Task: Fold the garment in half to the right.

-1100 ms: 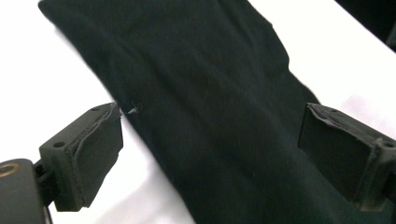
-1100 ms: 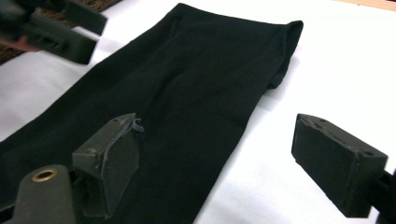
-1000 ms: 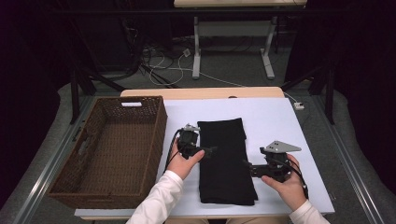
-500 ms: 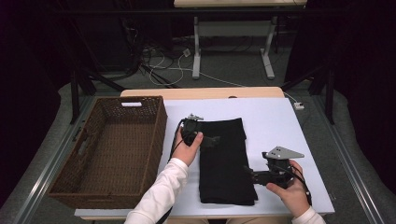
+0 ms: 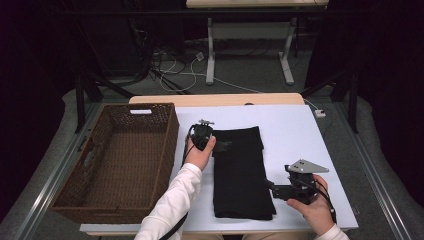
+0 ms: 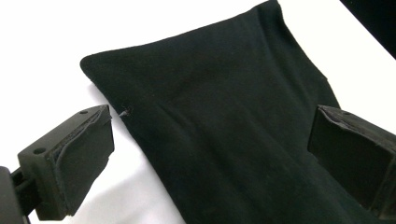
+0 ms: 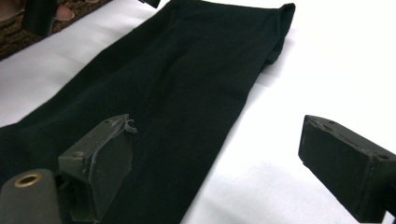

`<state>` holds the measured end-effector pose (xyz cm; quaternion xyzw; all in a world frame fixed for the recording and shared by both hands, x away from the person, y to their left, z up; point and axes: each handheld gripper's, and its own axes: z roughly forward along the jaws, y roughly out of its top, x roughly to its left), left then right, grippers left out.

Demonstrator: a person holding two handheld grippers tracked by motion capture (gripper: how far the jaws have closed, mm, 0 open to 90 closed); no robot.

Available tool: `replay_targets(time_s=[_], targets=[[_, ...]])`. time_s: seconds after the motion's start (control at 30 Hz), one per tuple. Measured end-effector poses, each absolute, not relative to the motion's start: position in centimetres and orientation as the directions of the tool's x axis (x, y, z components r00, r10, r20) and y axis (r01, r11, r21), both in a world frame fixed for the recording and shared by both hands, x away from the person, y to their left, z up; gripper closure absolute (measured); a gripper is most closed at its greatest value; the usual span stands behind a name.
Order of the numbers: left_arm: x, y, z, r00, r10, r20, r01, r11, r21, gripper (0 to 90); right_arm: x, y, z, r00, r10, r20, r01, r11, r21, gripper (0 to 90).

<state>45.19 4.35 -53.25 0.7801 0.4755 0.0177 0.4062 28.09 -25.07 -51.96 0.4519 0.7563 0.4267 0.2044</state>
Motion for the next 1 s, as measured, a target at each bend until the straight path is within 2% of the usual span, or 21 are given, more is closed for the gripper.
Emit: replay_targets(time_s=[0.47, 0.83, 0.9, 1.0], targets=[[47.0, 3.8, -55.4, 0.493, 0.763, -0.417, 0.787, -0.187, 0.588, 0.3, 28.3, -24.9, -52.7, -0.515, 0.854, 0.070, 0.521, 0.248, 0.817, 9.9], [46.4, 1.4, -55.2, 0.535, 0.755, -0.379, 0.777, -0.265, 0.571, 0.4, 28.2, -24.9, -52.6, -0.520, 0.850, 0.078, 0.521, 0.244, 0.818, 10.0], [46.3, 1.0, -55.1, 0.553, 0.760, -0.341, 0.765, -0.301, 0.570, 2.0, 28.1, -24.8, -52.6, -0.519, 0.851, 0.084, 0.530, 0.242, 0.813, 9.9], [46.3, 0.8, -55.0, 0.535, 0.778, -0.330, 0.771, -0.290, 0.567, 11.8, 28.2, -24.8, -52.7, -0.521, 0.850, 0.083, 0.530, 0.245, 0.812, 9.9]])
